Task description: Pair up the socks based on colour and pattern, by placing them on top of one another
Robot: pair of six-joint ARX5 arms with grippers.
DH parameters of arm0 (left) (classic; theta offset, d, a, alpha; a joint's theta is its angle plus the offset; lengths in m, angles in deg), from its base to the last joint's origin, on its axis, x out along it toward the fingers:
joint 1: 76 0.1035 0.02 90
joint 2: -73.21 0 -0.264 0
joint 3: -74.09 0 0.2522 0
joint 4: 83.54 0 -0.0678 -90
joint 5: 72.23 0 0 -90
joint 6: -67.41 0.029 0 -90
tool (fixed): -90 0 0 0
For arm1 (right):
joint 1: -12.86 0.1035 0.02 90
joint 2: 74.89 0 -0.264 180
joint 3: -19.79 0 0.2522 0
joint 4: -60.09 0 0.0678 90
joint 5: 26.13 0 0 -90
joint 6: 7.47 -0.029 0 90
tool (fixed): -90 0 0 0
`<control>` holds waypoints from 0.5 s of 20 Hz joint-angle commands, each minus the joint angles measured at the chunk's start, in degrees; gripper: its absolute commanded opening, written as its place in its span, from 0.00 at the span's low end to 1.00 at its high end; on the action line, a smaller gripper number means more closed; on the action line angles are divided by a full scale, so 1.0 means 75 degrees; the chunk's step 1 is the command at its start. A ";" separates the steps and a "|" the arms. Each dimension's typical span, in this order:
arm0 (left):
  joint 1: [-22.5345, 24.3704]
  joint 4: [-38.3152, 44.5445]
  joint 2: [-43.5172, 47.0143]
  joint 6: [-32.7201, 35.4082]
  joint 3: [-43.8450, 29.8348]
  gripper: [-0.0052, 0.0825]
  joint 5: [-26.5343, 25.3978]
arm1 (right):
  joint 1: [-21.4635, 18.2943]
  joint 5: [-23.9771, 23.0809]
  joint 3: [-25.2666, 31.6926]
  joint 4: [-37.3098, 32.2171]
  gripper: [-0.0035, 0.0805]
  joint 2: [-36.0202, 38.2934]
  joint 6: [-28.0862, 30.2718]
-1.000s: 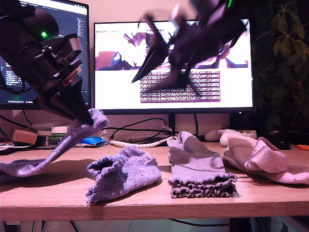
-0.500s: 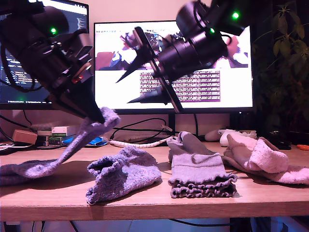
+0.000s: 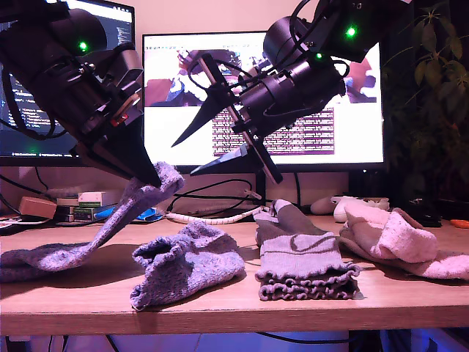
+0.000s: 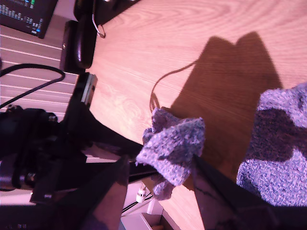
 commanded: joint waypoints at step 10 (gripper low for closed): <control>-0.0178 0.0035 0.0166 -0.0003 -0.0073 0.03 0.0099 | 0.0140 0.0172 -0.0015 -0.0673 0.48 -0.0583 -0.0414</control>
